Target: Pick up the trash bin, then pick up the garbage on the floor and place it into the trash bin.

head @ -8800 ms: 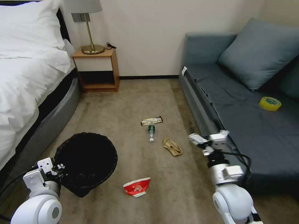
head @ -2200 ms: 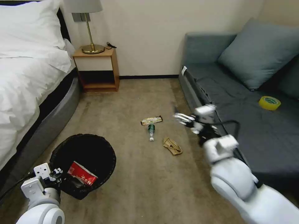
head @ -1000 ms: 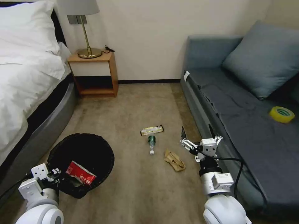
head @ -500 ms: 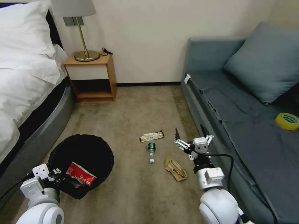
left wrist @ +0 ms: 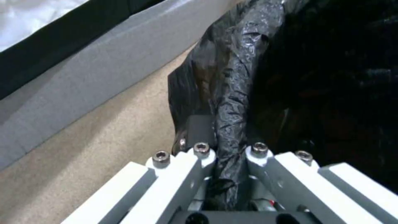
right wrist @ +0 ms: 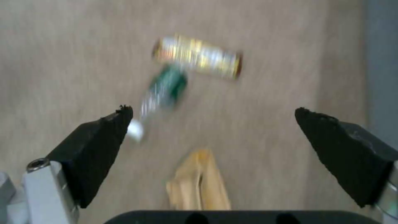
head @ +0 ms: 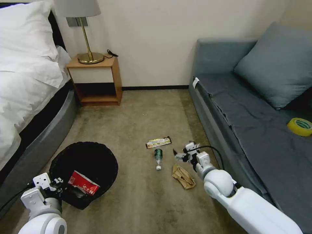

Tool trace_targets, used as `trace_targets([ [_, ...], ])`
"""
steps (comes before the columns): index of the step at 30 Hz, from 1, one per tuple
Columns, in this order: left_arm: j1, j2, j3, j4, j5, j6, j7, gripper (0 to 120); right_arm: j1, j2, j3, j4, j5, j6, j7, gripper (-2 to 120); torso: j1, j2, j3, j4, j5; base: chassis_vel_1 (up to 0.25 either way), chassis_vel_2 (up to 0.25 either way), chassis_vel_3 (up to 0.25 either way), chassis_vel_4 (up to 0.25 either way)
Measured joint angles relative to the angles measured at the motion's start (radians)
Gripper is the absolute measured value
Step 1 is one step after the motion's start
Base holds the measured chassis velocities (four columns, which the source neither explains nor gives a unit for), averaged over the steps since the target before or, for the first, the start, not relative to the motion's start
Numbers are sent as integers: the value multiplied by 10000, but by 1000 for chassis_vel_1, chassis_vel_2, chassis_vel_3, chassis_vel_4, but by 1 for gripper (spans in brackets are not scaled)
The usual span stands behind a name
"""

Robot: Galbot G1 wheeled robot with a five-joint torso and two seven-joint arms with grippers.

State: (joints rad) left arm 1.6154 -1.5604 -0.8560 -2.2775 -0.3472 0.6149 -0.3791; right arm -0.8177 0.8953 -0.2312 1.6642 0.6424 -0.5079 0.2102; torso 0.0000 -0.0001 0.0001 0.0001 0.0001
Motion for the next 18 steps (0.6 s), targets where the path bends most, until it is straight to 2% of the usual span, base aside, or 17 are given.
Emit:
trace_targets([
  [3,7,-24,-41,74,23,-45,-4,2,655,8,-552,-864,234,-574,-593,100,1,0,1,-2,1,0,0,0,0],
  [6,11,-29,-70,128,27,-72,-4,2,1119,50,-987,-1585,225,-652,-1087,100,0,0,0,-1,-3,0,0,0,0],
  [12,25,-18,-129,225,29,-112,-6,2,1912,198,-2349,-3187,87,-152,-1712,99,0,0,0,-1,-1,0,0,0,0],
  [18,35,-22,-136,227,34,-113,-8,2,2081,305,-2886,-3679,279,-10,-1753,99,0,1,0,-2,-2,0,0,0,0],
])
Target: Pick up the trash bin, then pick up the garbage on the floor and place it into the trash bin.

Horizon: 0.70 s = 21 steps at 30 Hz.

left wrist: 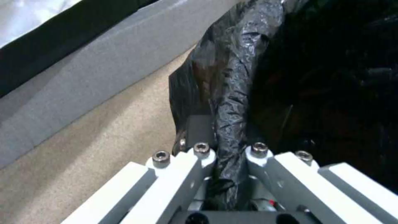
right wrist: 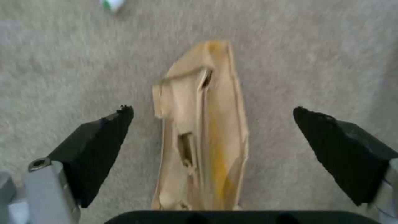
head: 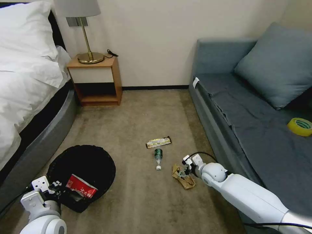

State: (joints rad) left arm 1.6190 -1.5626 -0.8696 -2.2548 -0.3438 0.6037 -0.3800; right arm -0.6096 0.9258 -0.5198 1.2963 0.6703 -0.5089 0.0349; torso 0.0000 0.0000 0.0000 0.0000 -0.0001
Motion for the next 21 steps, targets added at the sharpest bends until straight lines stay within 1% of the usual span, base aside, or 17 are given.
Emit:
trace_targets([
  [5,60,6,-17,-59,19,0,-15,2,174,196,-714,-886,-69,407,1,97,0,-1,0,0,3,0,0,0,0],
  [10,104,9,-36,-93,22,-10,-25,2,281,366,-934,-1527,-148,725,-7,94,0,0,0,0,0,0,0,0,0],
  [12,134,3,-45,-116,28,-43,-30,2,324,476,-966,-1919,-204,854,-20,88,1,0,0,1,2,0,0,0,0],
  [14,164,-3,-63,-130,31,-68,-34,2,336,537,-966,-2189,-308,1003,-70,79,0,0,0,1,2,0,0,0,0],
  [15,164,-3,-63,-130,31,-68,-34,2,336,537,-966,-2189,-308,1003,-70,79,0,0,0,1,2,0,0,0,0],
  [19,184,-4,-89,-136,37,-96,-44,2,257,542,-899,-2320,-497,1211,-139,60,0,0,0,1,1,0,0,0,0],
  [20,184,-4,-89,-136,37,-96,-44,2,257,542,-899,-2320,-497,1211,-139,60,0,0,0,1,1,0,0,0,0],
  [21,184,-4,-90,-136,37,-105,-45,2,211,529,-880,-2305,-517,1243,-140,57,0,0,0,1,1,0,0,0,0],
])
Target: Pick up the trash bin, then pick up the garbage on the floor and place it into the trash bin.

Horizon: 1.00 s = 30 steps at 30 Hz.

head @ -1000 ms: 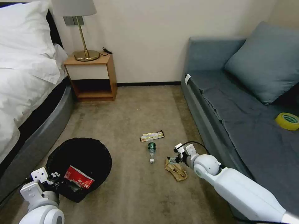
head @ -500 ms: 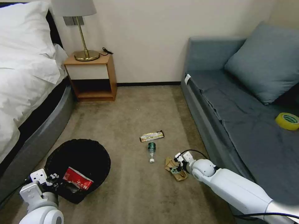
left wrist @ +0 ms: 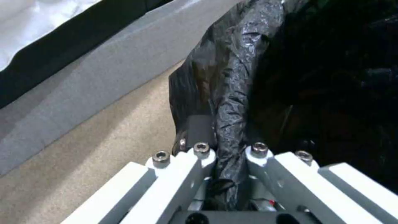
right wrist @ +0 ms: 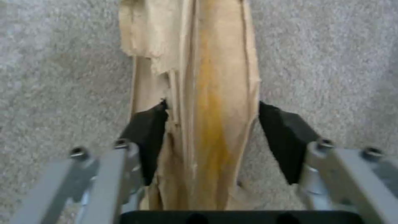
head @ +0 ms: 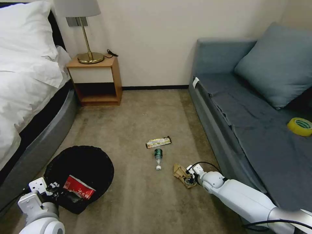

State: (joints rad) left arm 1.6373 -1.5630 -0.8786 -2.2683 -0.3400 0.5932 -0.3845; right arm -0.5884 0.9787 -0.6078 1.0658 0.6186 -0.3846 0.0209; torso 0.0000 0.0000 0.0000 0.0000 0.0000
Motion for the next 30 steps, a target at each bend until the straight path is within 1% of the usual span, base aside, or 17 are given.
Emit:
trace_targets([
  [1,-3,0,0,0,2,-4,-3,2,-49,-23,17,52,-12,30,0,50,0,0,0,0,0,0,0,0,0],
  [3,-16,2,1,3,3,-4,-4,2,-118,-78,38,177,-38,90,6,42,0,0,0,0,0,0,0,0,0],
  [4,-16,2,1,3,3,-4,-4,2,-118,-78,38,177,-38,90,6,42,0,0,0,0,0,0,0,0,0],
  [8,-43,14,15,21,5,-6,-7,2,-190,-187,41,422,-42,230,25,23,0,0,0,-1,0,0,0,0,0],
  [9,-43,14,15,21,5,-6,-7,2,-190,-187,41,422,-42,230,25,23,0,0,0,-1,0,0,0,0,0],
  [10,-51,18,18,32,5,-6,-7,2,-205,-222,41,517,-28,272,25,20,0,0,0,-1,0,0,0,0,0],
  [14,-67,27,34,59,6,-16,-8,2,-280,-333,-23,826,31,388,110,1,0,0,0,0,0,0,0,0,0],
  [21,-70,52,28,57,-7,-22,-9,2,-296,-575,-13,1424,232,651,321,0,0,0,0,0,1,0,0,0,0],
  [24,-76,55,53,42,-17,-23,-11,2,-207,-860,407,2455,432,1046,480,0,0,0,0,-1,1,0,0,0,0],
  [25,-76,55,53,42,-17,-23,-11,2,-207,-860,407,2455,432,1046,480,0,0,0,0,-1,1,0,0,0,0],
  [29,-87,65,98,27,-19,-16,-16,2,173,-1194,897,4557,1365,1055,939,0,0,0,0,-1,-1,0,0,0,0],
  [30,-87,65,98,27,-19,-16,-16,2,173,-1194,897,4557,1365,1055,939,0,0,0,0,-1,-1,0,0,0,0],
])
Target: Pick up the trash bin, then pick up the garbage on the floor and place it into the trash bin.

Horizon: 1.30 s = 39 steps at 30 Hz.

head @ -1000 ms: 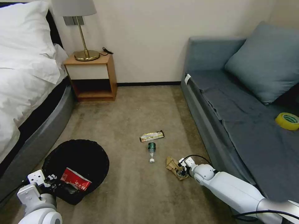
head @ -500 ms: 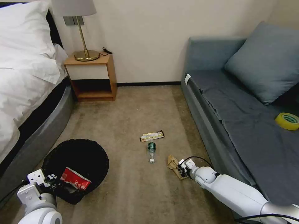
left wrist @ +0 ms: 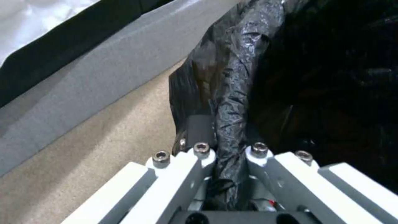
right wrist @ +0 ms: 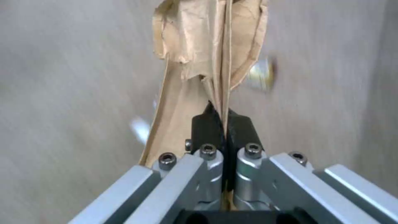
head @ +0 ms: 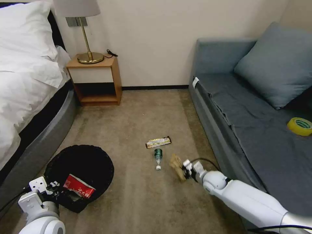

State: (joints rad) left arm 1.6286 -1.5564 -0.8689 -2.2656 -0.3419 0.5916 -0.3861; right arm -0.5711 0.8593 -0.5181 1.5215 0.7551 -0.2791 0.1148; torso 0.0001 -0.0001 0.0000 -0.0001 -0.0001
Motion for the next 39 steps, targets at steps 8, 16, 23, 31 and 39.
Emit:
trace_targets([
  [8,-39,-76,232,-50,40,81,13,2,1488,831,-1332,3665,2205,-306,1738,0,-1,2,-1,2,-5,0,0,0,0],
  [16,-1,-130,251,-173,88,119,0,2,2872,2943,-3587,3391,2631,-198,2764,0,0,2,0,4,-1,0,0,0,0],
  [23,33,-242,298,-275,150,134,3,2,3049,4330,-4841,2508,2554,-220,3402,0,-1,1,0,1,-1,0,0,0,0],
  [31,9,-308,345,-283,209,141,6,2,2924,4547,-5081,2312,2422,-309,3779,19,-1,1,0,1,0,0,0,0,0],
  [39,0,-317,364,-285,239,146,10,2,2928,4430,-4939,2444,2365,-356,3792,45,-1,2,0,0,1,0,0,0,0],
])
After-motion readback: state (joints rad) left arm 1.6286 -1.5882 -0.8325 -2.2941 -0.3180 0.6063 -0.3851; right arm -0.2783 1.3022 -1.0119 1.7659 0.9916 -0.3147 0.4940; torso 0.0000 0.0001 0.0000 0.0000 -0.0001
